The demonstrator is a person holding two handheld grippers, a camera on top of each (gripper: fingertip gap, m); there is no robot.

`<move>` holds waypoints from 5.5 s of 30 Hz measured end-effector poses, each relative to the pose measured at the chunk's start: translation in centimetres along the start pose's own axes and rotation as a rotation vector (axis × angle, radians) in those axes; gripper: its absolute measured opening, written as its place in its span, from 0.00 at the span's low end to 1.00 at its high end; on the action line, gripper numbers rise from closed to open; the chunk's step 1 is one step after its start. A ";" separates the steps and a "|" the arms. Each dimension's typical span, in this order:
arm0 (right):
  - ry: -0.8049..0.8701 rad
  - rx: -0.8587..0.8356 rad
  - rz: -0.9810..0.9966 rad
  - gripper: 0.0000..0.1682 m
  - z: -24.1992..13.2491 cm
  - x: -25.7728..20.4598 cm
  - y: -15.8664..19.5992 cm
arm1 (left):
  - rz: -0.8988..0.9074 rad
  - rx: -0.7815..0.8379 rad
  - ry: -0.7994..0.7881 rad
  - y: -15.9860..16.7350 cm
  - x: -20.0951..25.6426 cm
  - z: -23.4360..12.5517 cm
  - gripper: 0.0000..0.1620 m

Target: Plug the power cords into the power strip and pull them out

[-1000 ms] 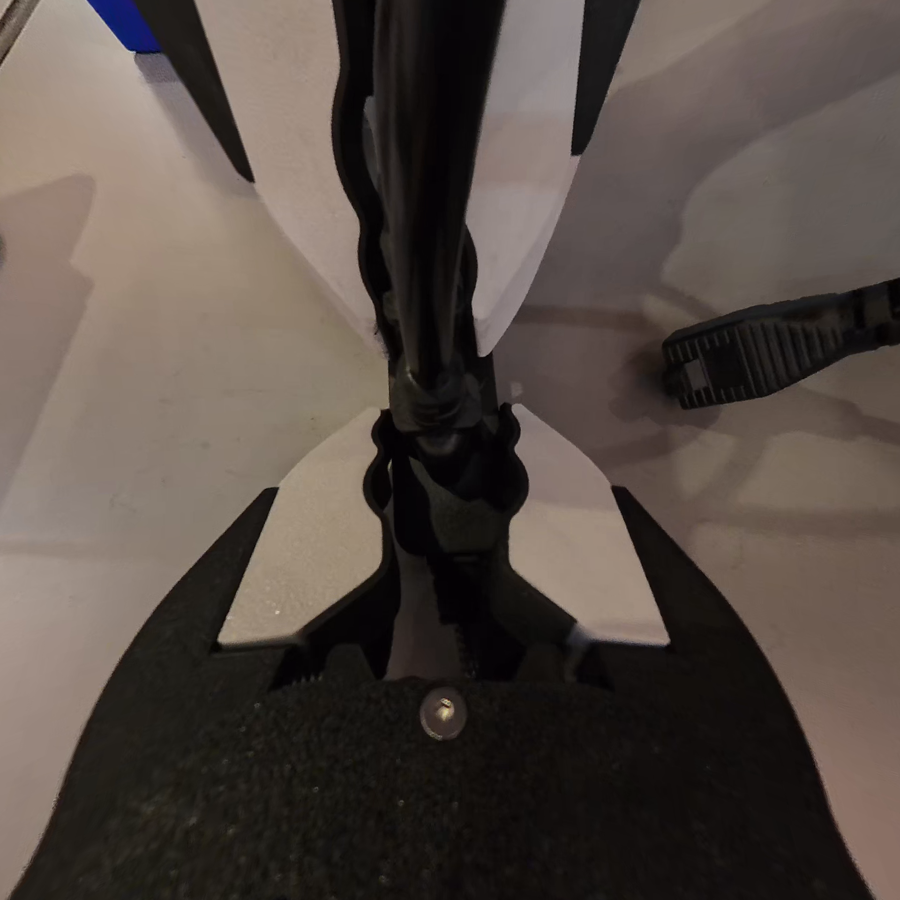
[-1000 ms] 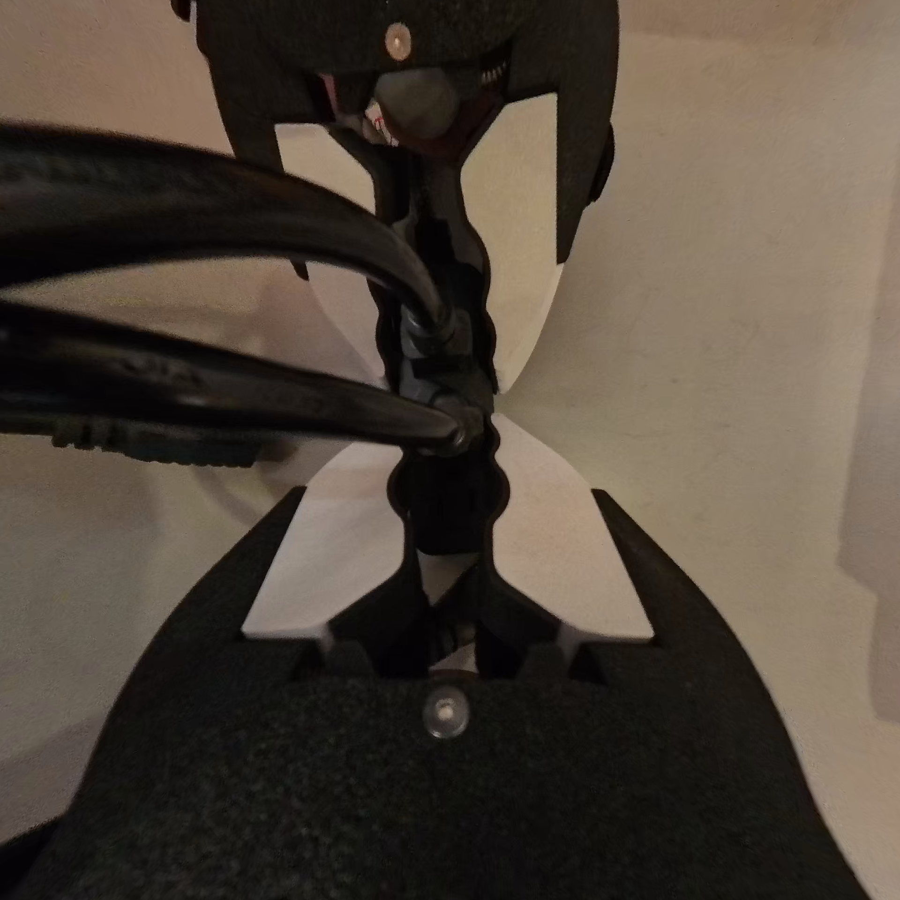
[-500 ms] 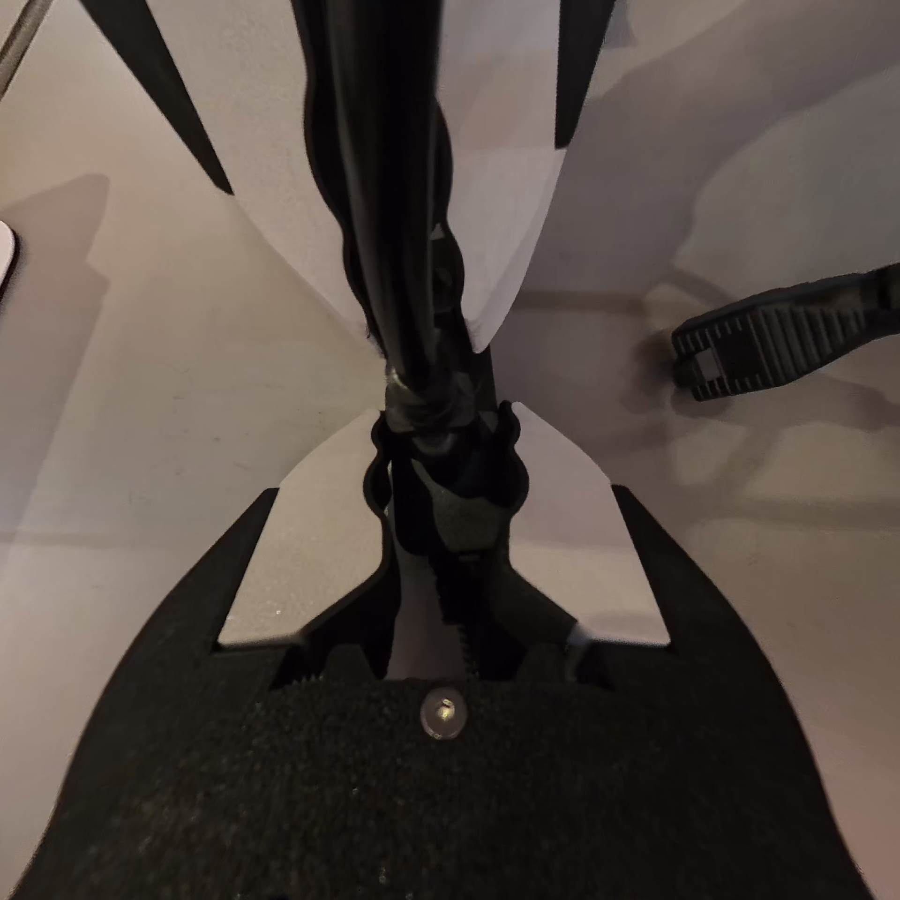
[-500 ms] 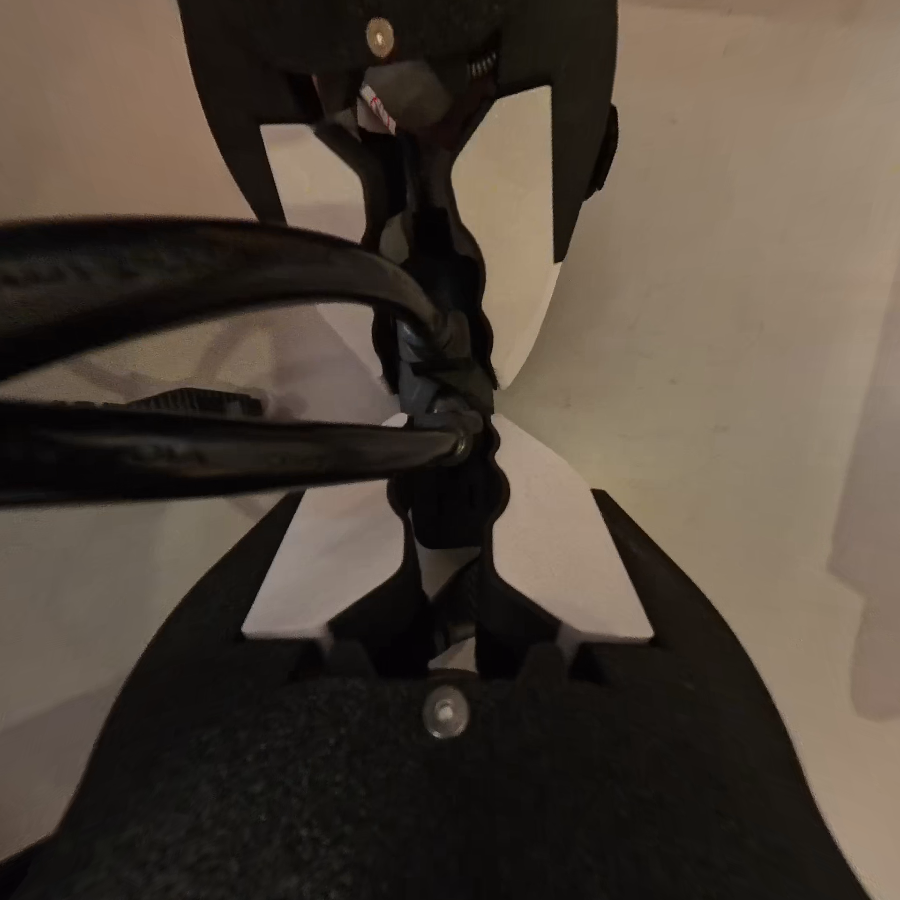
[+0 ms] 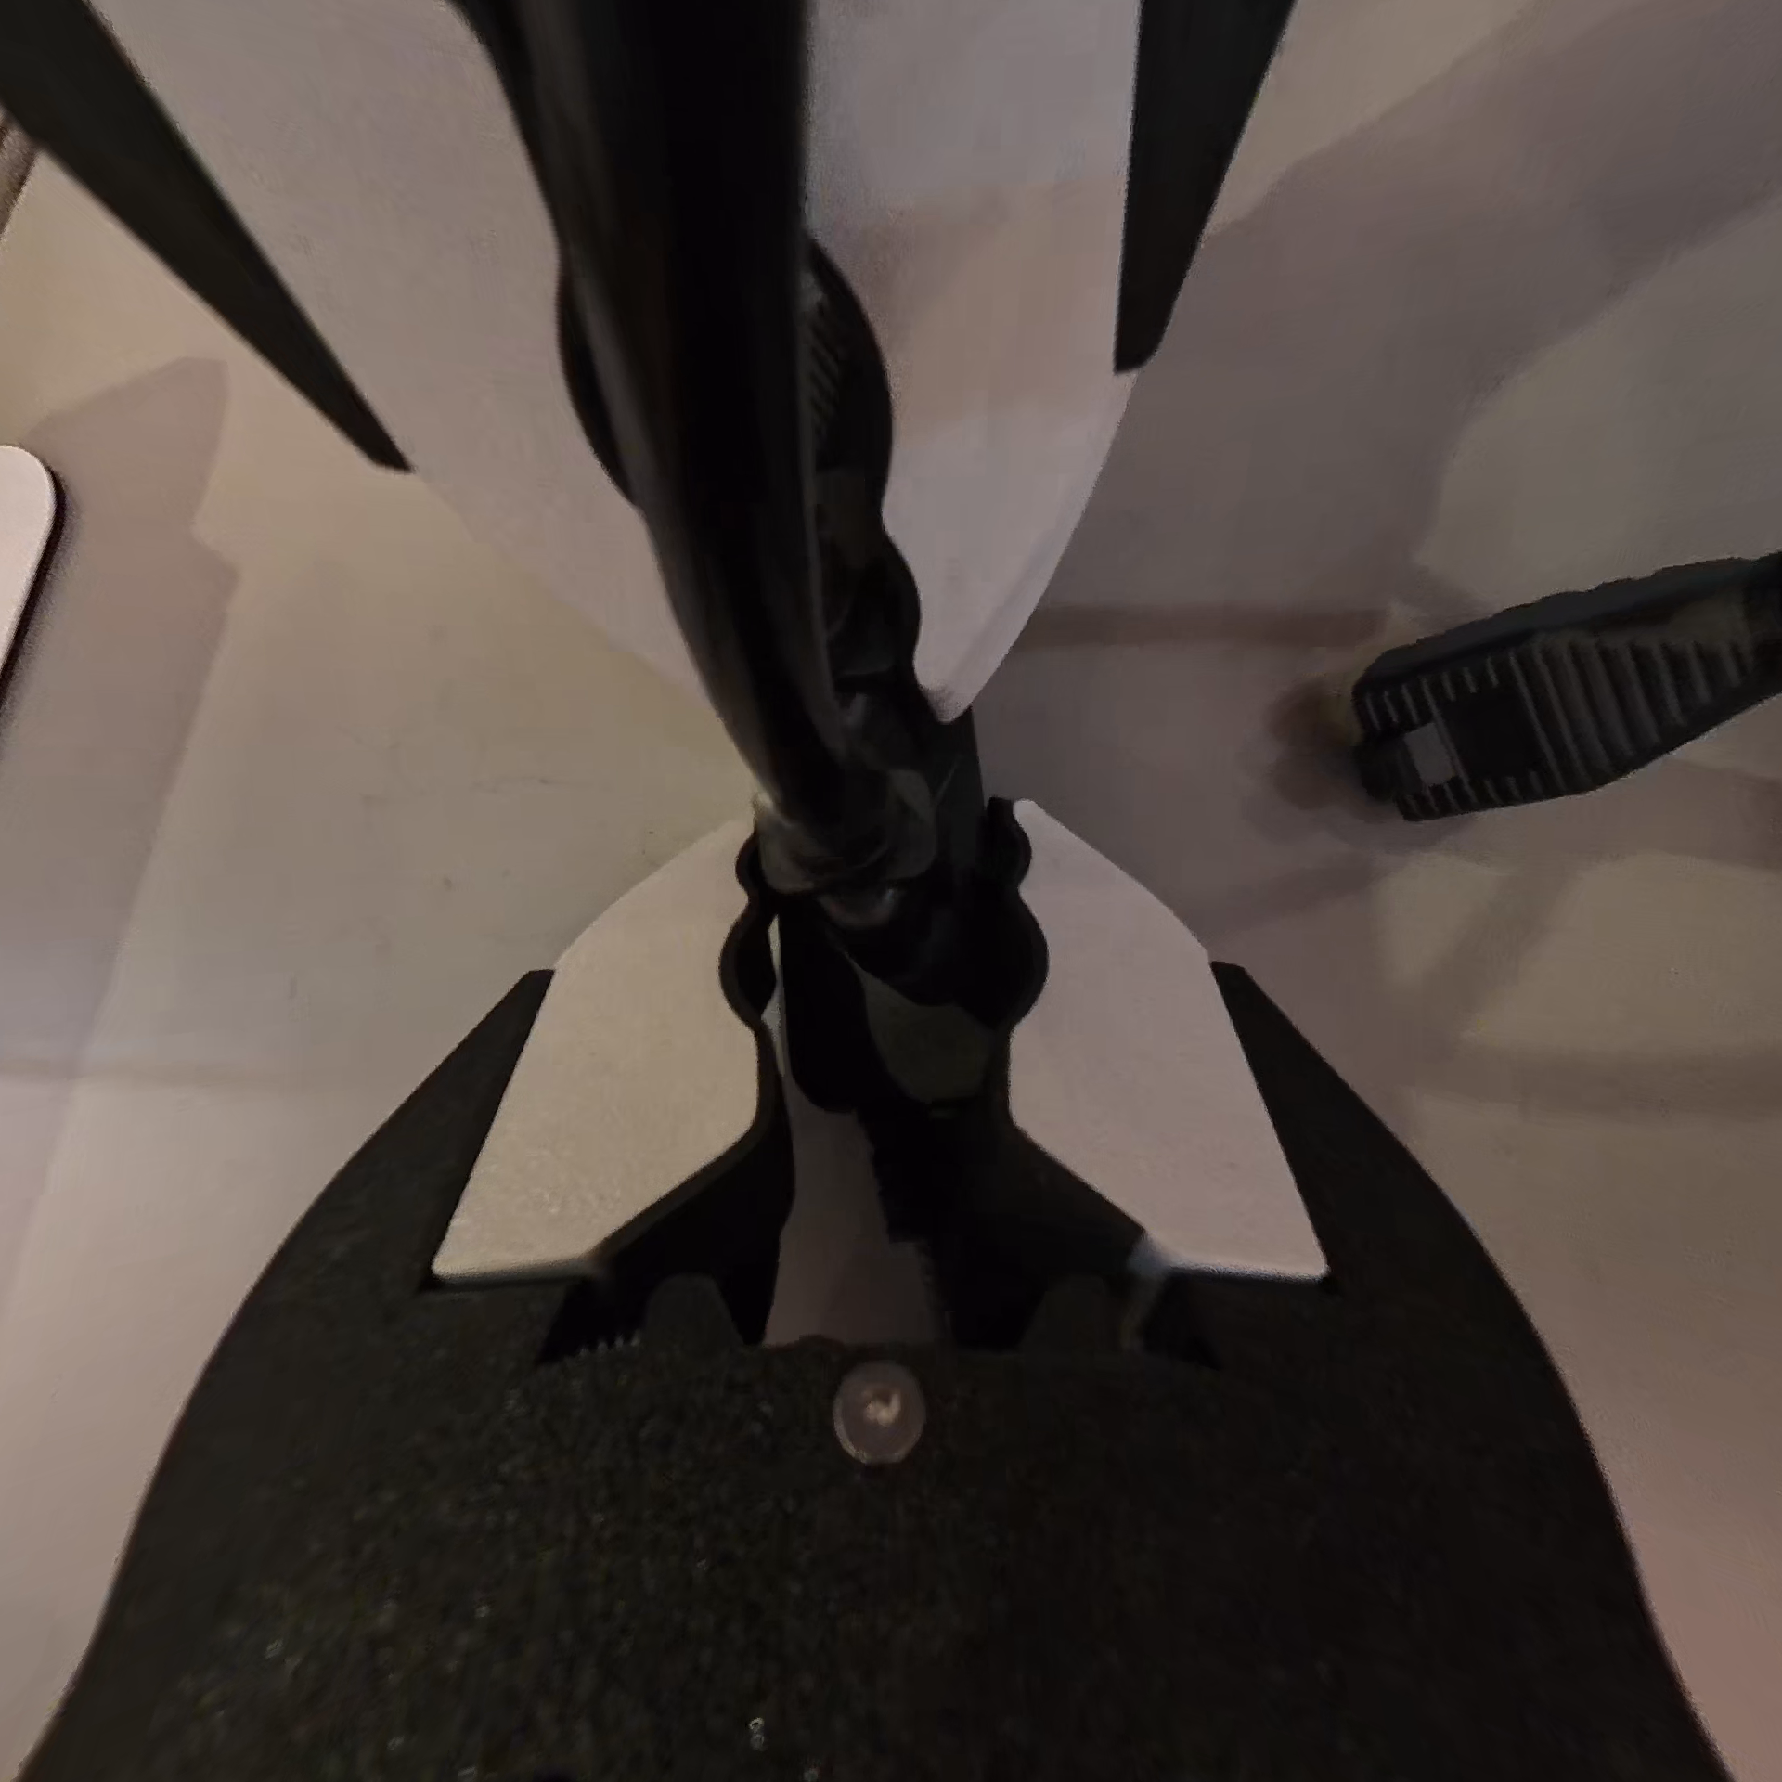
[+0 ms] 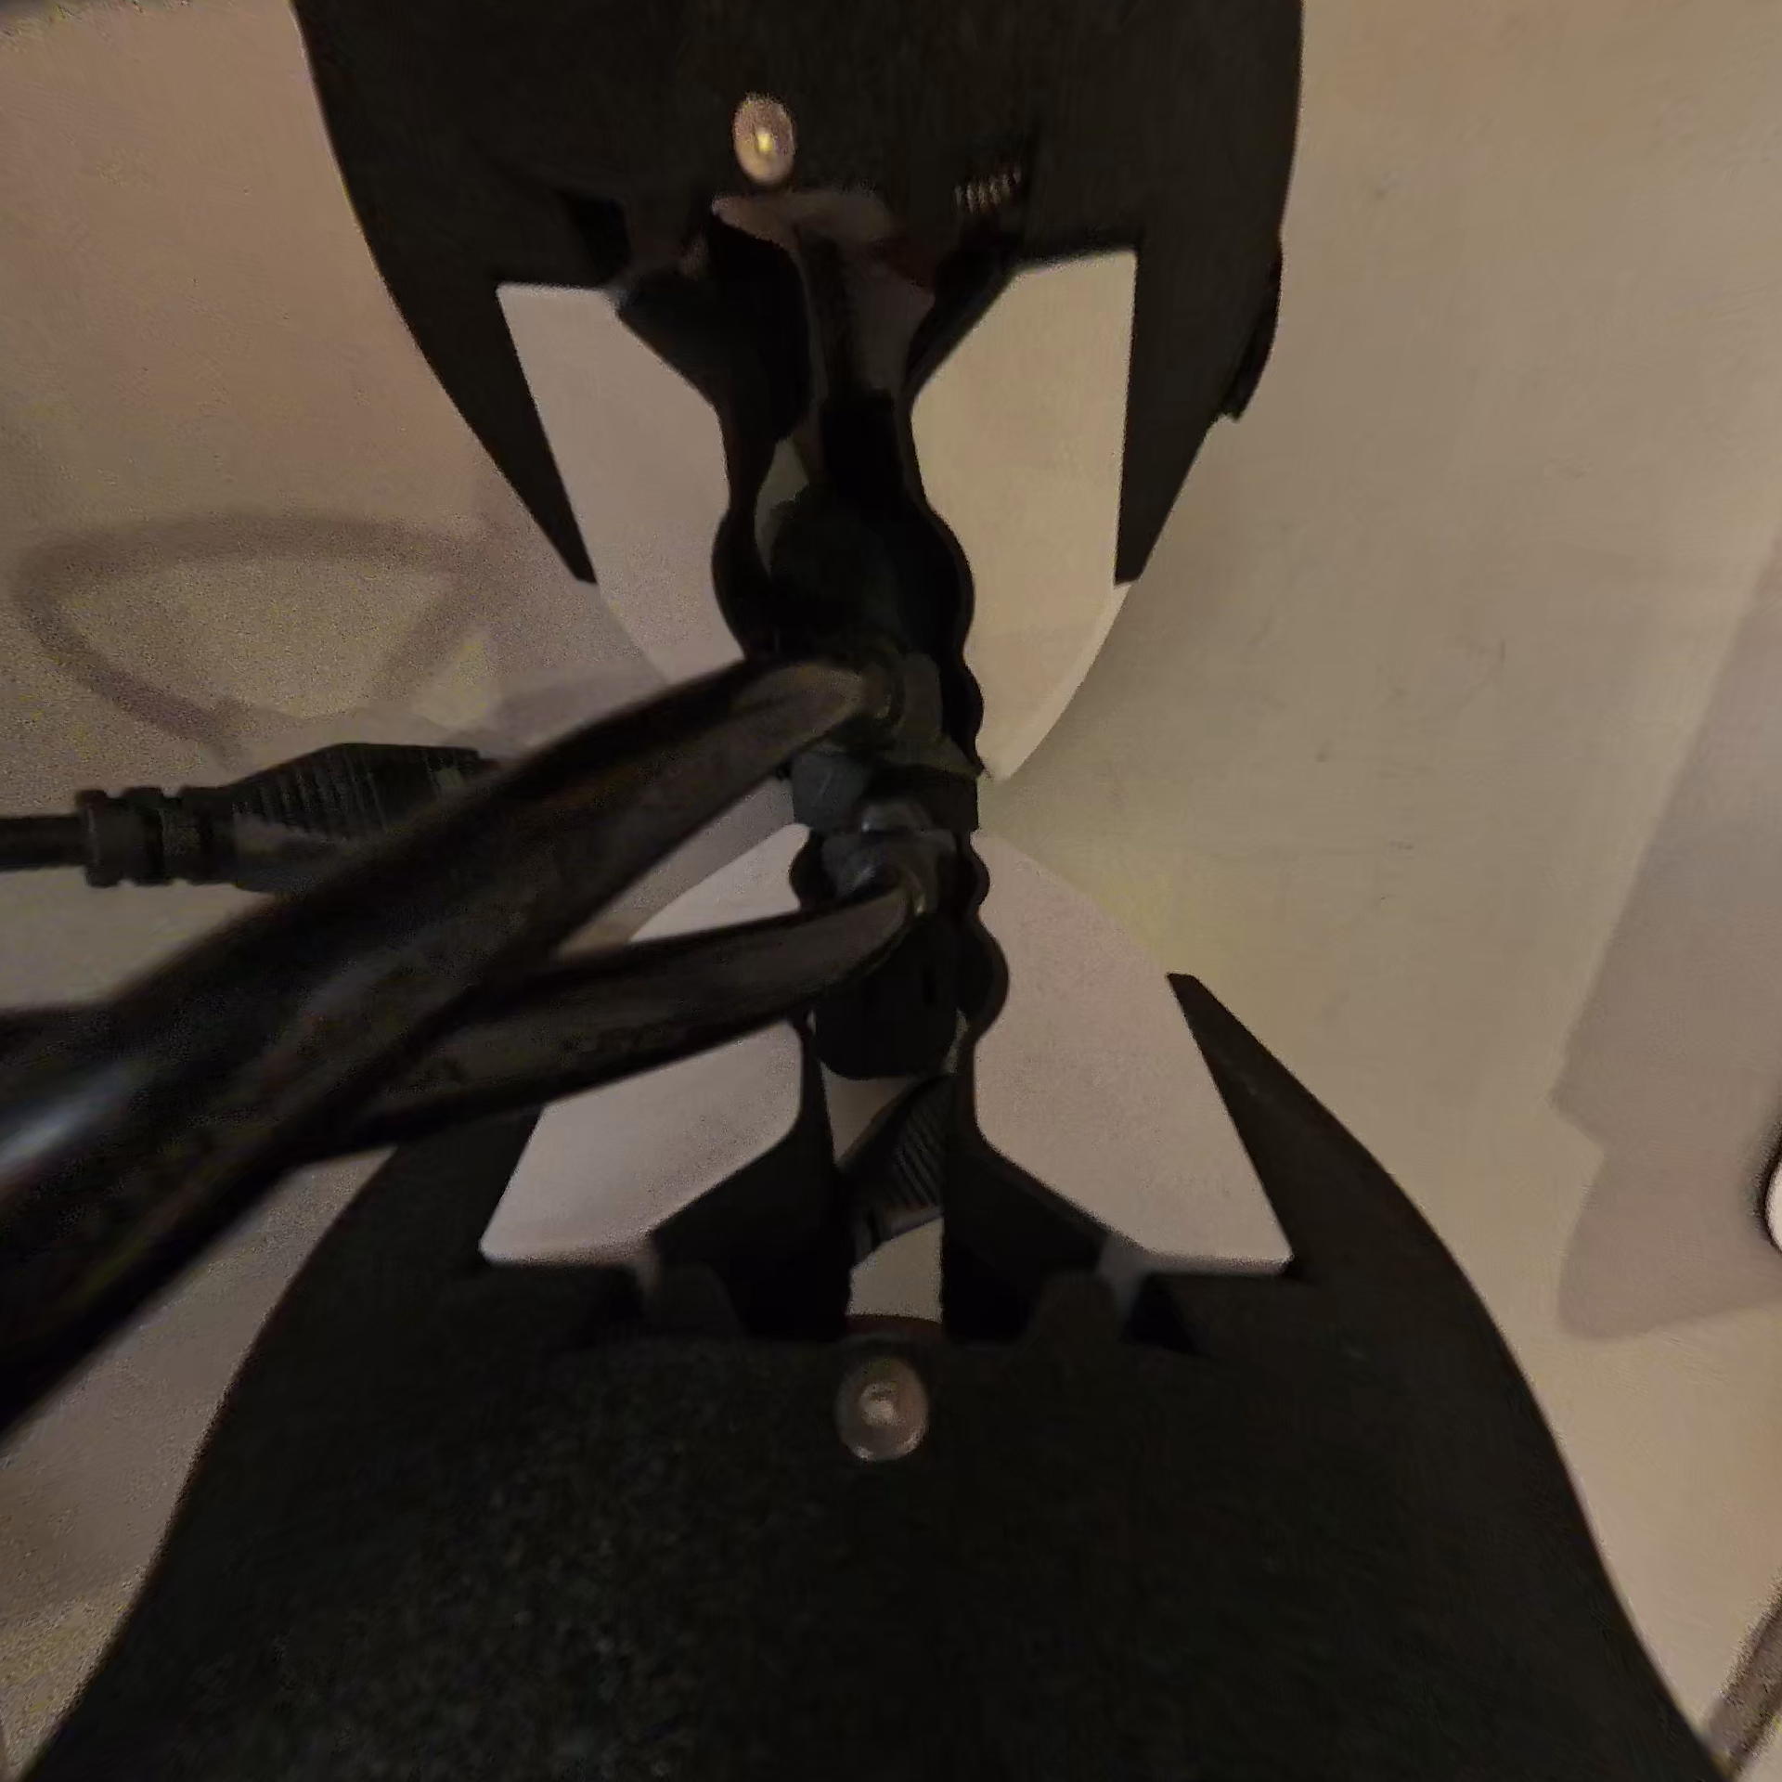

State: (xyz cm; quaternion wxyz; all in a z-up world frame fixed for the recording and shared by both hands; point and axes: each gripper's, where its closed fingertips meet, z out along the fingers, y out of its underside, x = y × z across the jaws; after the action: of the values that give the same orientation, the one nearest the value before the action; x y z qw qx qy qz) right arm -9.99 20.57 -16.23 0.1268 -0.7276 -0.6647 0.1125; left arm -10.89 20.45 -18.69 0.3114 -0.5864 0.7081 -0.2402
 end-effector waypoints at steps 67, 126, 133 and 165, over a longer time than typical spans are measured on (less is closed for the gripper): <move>-0.037 0.020 0.047 0.14 -0.6 -0.4 0.6 | -0.080 0.025 -0.007 -2.1 0.1 -0.2 0.17; -0.009 0.491 0.270 0.15 -0.4 0.1 -0.9 | -0.014 0.098 -0.069 -0.3 0.2 -1.2 0.22; 0.079 0.446 0.312 0.25 -1.1 -0.2 0.1 | 0.121 0.231 -0.232 -2.1 -0.3 -3.9 0.22; 0.156 1.072 -0.232 0.31 -13.0 -30.7 -11.5 | 0.113 0.706 -0.306 -15.9 22.4 -18.3 0.29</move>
State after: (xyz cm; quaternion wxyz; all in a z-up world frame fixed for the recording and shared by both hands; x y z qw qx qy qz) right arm -19.29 -9.44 -0.25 0.5398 -0.4893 -0.5790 0.3659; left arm -15.93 -5.09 1.60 0.6089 -0.4322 0.5584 -0.3616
